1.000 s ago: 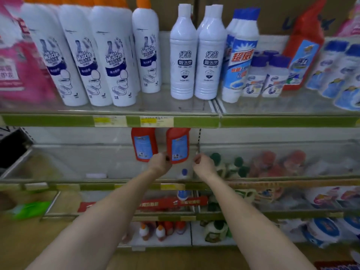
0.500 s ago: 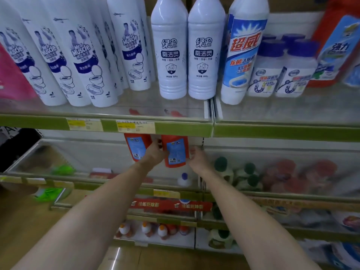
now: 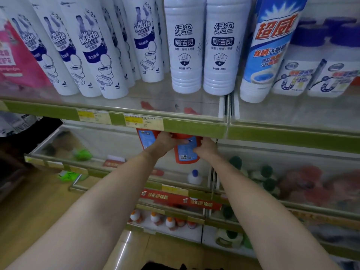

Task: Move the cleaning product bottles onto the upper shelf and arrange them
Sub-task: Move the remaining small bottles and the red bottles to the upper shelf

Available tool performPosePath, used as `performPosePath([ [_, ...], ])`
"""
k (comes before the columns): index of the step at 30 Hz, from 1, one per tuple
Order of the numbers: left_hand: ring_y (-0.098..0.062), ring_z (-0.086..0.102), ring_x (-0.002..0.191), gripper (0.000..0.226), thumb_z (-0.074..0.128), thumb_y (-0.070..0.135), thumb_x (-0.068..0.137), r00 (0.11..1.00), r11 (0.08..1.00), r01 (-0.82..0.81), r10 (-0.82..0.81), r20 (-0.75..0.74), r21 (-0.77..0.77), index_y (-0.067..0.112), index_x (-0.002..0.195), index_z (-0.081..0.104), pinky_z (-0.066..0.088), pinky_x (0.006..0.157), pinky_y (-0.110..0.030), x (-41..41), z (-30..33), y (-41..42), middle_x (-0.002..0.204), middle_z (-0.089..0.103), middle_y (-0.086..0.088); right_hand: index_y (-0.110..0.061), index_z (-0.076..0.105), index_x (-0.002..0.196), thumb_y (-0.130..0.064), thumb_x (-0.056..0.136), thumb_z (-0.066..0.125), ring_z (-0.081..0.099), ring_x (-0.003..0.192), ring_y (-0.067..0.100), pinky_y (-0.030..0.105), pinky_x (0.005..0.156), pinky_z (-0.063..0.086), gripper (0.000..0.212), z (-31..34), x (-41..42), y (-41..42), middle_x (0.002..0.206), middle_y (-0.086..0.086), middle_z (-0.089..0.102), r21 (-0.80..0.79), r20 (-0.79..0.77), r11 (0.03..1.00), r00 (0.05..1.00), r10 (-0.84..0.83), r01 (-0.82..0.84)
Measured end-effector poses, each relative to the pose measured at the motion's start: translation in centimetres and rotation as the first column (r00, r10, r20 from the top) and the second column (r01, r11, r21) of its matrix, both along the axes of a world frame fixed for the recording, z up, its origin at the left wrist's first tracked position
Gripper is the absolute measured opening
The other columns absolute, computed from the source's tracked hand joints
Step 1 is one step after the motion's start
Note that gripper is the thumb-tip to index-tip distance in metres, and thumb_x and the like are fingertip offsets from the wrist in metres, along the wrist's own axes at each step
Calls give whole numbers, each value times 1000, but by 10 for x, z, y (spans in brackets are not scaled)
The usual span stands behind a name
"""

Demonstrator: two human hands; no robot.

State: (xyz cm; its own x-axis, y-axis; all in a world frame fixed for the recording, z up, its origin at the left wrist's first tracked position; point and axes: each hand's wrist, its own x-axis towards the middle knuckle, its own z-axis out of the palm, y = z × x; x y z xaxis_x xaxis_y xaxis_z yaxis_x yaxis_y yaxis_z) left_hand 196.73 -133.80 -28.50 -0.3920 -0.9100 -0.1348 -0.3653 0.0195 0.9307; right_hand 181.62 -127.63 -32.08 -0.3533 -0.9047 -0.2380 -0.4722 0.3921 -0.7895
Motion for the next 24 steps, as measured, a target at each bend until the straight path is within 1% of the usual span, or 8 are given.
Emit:
performPosePath([
  [3,-11,55,110,62,85,4,75,996,997,70,-69,63,-14,11,129,54,49,77,-14,5,0,-2,118,58,6,-15,58,130,-3,84,69,62,118,26,37,97,52,49,-4,-3,6,129,8,65,10,6,1000,1000,25,-25],
  [6,-12,56,114,76,89,14,72,985,990,138,-135,106,-19,17,136,50,50,83,-16,12,-3,-5,129,57,7,-15,55,130,-2,80,75,63,117,26,38,95,53,55,-8,-3,11,128,8,65,26,3,999,999,32,-32],
  [8,-14,56,117,85,92,23,69,975,985,167,-159,153,-37,21,141,46,50,92,-26,16,-4,-5,135,56,5,-16,55,128,-3,75,81,64,117,26,43,97,55,61,-11,-2,13,127,7,66,29,14,999,999,30,-31],
  [11,-14,57,114,90,93,28,66,962,980,199,-190,194,-27,24,143,45,51,94,-30,19,-2,-1,131,57,8,-16,60,121,-8,65,91,66,115,25,46,96,56,65,-14,-2,17,125,5,68,35,20,997,998,67,-67],
  [14,-15,60,110,86,94,28,65,962,982,189,-189,196,20,24,138,50,54,94,-35,23,-2,6,121,61,8,-17,61,126,-10,60,95,65,116,25,44,96,56,74,-12,-3,24,127,5,68,36,61,993,993,106,-108],
  [18,-18,62,111,87,96,30,60,978,983,153,-165,130,97,24,135,53,55,95,-40,30,-6,19,121,65,3,-17,50,140,-14,62,96,61,122,25,41,98,53,90,-11,-3,39,135,3,63,47,134,987,980,148,-155],
  [21,-19,63,115,92,96,35,50,994,985,104,-108,22,141,23,132,56,52,102,-42,33,-12,30,123,66,2,-18,45,143,-22,67,94,61,122,23,37,93,52,90,-13,3,51,136,1,62,14,157,988,976,152,-156],
  [24,-21,62,117,77,95,19,60,995,978,81,-67,-80,191,20,128,57,49,102,-38,31,-15,41,124,66,-1,-18,45,141,-20,71,92,61,118,19,32,88,50,84,-15,7,65,131,-2,62,-9,199,995,975,101,-101],
])
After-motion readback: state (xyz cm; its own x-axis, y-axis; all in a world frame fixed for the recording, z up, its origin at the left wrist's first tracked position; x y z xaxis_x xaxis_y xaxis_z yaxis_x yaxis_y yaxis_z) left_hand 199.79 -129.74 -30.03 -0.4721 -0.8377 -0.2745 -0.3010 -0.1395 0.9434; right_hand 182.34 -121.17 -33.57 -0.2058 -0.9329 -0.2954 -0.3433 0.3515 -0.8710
